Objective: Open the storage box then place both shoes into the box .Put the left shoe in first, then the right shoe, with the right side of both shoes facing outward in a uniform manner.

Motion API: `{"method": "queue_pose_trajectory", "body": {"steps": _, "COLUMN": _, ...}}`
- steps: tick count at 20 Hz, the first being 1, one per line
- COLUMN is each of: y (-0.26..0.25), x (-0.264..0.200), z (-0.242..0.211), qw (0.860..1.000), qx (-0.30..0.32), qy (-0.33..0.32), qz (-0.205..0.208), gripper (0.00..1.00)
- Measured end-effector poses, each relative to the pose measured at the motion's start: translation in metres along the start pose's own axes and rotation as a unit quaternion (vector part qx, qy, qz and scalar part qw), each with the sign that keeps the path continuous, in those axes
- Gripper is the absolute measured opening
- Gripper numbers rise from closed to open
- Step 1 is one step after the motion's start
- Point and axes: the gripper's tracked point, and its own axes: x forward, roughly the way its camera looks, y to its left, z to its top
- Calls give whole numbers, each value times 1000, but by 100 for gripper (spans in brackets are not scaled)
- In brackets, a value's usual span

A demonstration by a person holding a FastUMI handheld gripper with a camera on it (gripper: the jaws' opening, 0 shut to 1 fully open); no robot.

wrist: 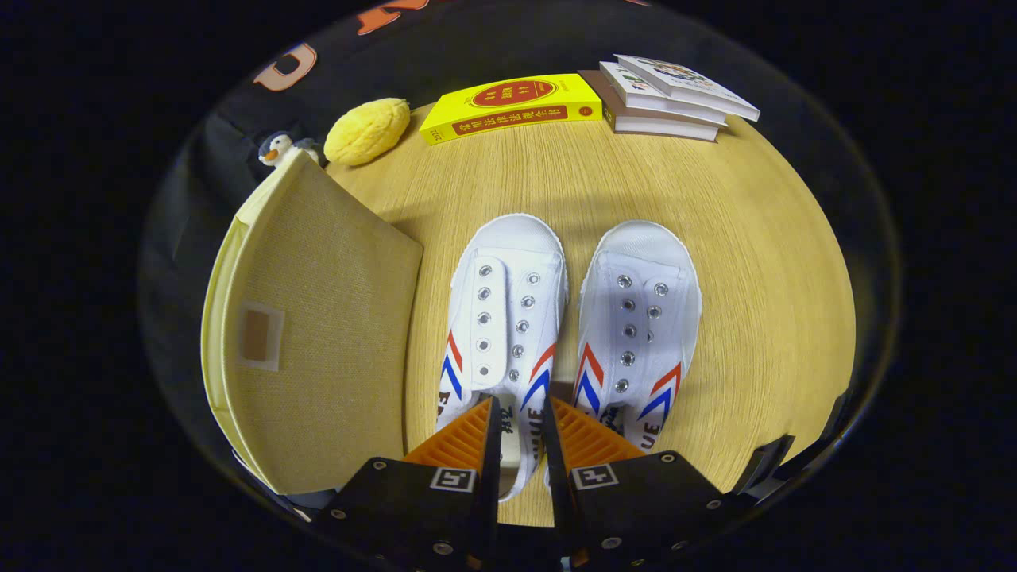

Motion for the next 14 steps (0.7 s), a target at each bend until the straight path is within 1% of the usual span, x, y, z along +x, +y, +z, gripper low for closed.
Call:
{"method": "queue_pose_trajectory", "body": {"steps": 2, "y": -3, "x": 14, "z": 2, "qw": 1000, "qx": -3, "qy": -3, "qz": -22, "gripper": 30}}
{"method": "queue_pose_trajectory", "body": {"steps": 3, "y": -4, "x": 19, "z": 0, "qw": 999, "qx": -17, "qy": 0, "qz": -28, "gripper": 29}}
{"method": "queue_pose_trajectory", "body": {"steps": 4, "y": -1, "x": 19, "z": 2, "qw": 999, "qx": -24, "qy": -13, "qz": -29, "gripper": 28}}
{"method": "queue_pose_trajectory", "body": {"steps": 5, "y": -1, "x": 22, "z": 0, "qw": 999, "qx": -33, "qy": -11, "qz": -25, "gripper": 27}}
{"method": "queue_pose_trajectory", "body": {"steps": 6, "y": -1, "x": 20, "z": 3, "qw": 999, "qx": -37, "qy": -25, "qz": -19, "gripper": 27}}
{"method": "queue_pose_trajectory", "body": {"steps": 8, "y": -3, "x": 19, "z": 2, "qw": 999, "qx": -32, "qy": -38, "qz": -5, "gripper": 27}}
{"method": "queue_pose_trajectory", "body": {"steps": 9, "y": -4, "x": 19, "z": 4, "qw": 999, "qx": -10, "qy": -46, "qz": 4, "gripper": 22}}
{"method": "queue_pose_trajectory", "body": {"steps": 10, "y": -5, "x": 18, "z": 6, "qw": 998, "qx": 28, "qy": -56, "qz": 15, "gripper": 17}}
{"method": "queue_pose_trajectory", "body": {"steps": 11, "y": -2, "x": 19, "z": 7, "qw": 995, "qx": 57, "qy": -72, "qz": 39, "gripper": 3}}
{"method": "queue_pose_trajectory", "body": {"steps": 12, "y": -2, "x": 12, "z": 15, "qw": 991, "qx": 63, "qy": -102, "qz": 53, "gripper": 0}}
{"method": "queue_pose_trajectory", "body": {"steps": 13, "y": -2, "x": 5, "z": 23, "qw": 988, "qx": 54, "qy": -133, "qz": 59, "gripper": 0}}
{"method": "queue_pose_trajectory", "body": {"steps": 14, "y": 3, "x": 1, "z": 28, "qw": 985, "qx": 51, "qy": -150, "qz": 68, "gripper": 0}}
